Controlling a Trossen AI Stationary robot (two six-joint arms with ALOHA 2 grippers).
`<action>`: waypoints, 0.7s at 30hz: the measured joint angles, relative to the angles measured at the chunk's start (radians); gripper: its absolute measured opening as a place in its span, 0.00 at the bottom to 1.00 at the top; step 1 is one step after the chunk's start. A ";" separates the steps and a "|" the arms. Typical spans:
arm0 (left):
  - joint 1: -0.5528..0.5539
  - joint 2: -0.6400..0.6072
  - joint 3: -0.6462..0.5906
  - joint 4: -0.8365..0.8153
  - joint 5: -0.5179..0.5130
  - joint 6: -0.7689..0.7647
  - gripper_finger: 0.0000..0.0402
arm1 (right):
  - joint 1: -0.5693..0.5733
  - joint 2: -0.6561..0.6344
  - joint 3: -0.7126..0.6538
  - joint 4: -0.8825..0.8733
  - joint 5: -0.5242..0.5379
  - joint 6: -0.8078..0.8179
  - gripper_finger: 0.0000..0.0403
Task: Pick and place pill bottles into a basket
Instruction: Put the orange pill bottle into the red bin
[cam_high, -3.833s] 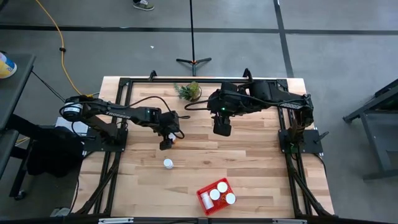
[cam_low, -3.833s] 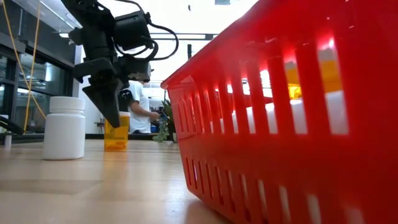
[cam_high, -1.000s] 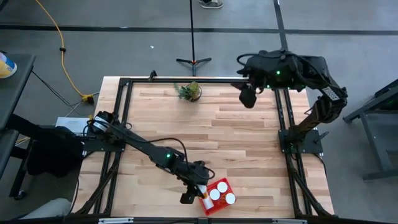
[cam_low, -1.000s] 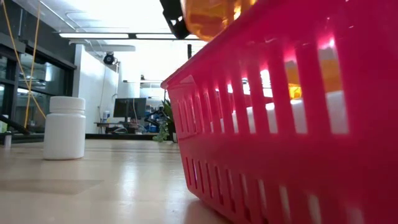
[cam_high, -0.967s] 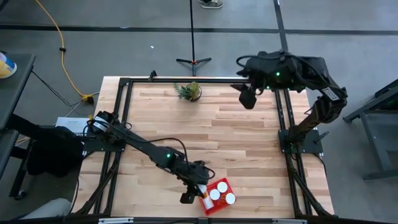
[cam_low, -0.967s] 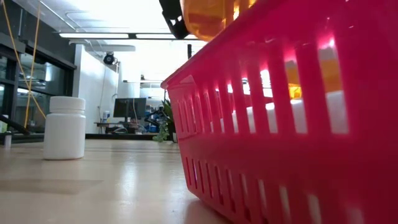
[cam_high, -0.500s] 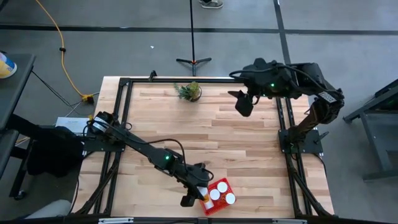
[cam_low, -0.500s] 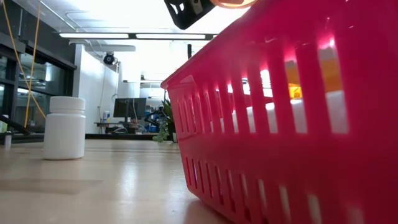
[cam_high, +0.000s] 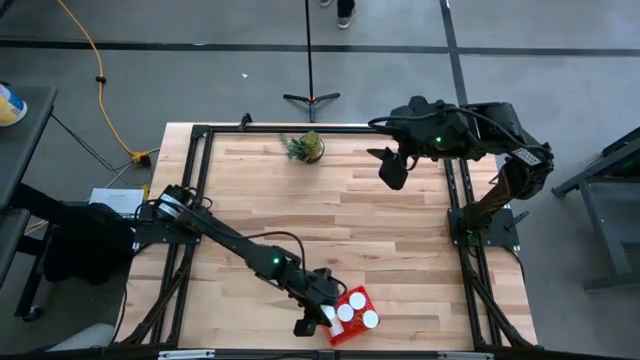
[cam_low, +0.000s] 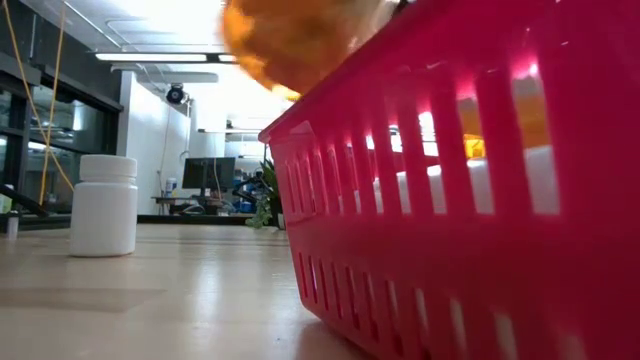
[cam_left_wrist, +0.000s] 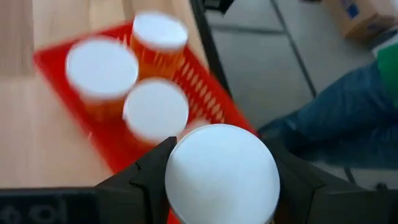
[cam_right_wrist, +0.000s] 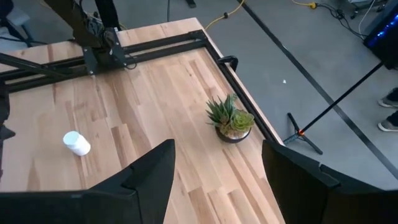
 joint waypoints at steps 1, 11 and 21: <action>0.000 0.010 0.004 0.015 0.001 -0.007 0.58 | 0.000 0.000 0.000 -0.003 -0.001 0.000 0.58; 0.008 0.057 0.004 0.037 0.010 -0.018 0.64 | 0.000 0.000 0.000 -0.014 -0.004 0.004 0.58; 0.055 0.058 0.017 0.051 0.016 -0.010 0.61 | 0.000 0.000 0.000 -0.035 -0.026 0.004 0.58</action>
